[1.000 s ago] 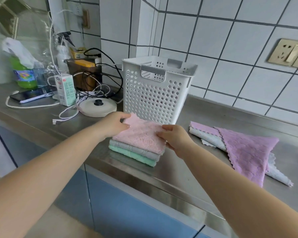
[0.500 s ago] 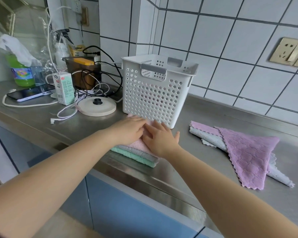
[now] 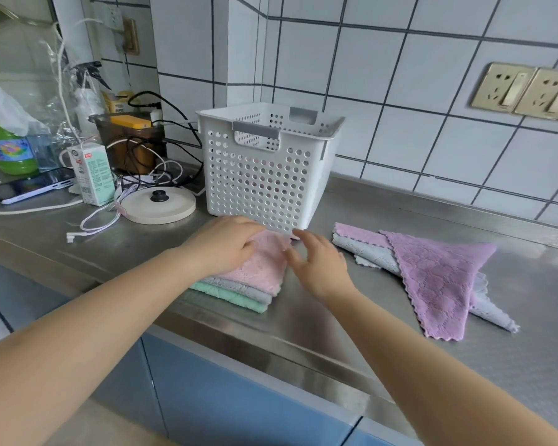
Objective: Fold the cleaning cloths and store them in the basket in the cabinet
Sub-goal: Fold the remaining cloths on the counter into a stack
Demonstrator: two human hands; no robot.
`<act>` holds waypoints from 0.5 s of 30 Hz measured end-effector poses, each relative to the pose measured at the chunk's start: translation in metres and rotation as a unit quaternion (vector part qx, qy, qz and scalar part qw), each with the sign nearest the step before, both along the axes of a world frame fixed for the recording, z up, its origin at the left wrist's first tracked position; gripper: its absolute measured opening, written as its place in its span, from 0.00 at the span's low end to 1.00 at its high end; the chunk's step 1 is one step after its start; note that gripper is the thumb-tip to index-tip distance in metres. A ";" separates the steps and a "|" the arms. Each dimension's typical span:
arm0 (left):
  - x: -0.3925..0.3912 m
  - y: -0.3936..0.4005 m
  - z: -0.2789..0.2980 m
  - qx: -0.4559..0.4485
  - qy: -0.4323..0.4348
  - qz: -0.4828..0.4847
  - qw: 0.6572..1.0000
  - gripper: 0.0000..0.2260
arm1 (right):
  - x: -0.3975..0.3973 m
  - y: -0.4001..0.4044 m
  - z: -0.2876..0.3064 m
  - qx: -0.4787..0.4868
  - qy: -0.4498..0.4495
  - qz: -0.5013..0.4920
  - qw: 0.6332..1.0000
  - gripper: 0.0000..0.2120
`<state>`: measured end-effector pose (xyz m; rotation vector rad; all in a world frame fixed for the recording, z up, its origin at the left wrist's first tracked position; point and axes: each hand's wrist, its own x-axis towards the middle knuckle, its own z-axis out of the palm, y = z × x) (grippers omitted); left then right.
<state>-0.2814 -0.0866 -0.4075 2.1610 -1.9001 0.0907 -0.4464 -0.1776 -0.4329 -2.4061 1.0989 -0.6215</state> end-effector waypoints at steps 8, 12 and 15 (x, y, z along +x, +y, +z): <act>-0.089 -0.071 0.004 -0.029 0.052 -0.189 0.980 0.15 | -0.125 -0.052 -0.007 0.003 0.096 -0.144 0.985 0.19; -0.134 -0.120 -0.010 0.004 0.068 -0.206 0.976 0.15 | -0.165 -0.062 -0.011 -0.010 0.169 -0.170 0.971 0.16; -0.157 -0.141 -0.020 0.024 0.073 -0.225 0.971 0.16 | -0.169 -0.065 -0.009 -0.029 0.192 -0.162 0.968 0.11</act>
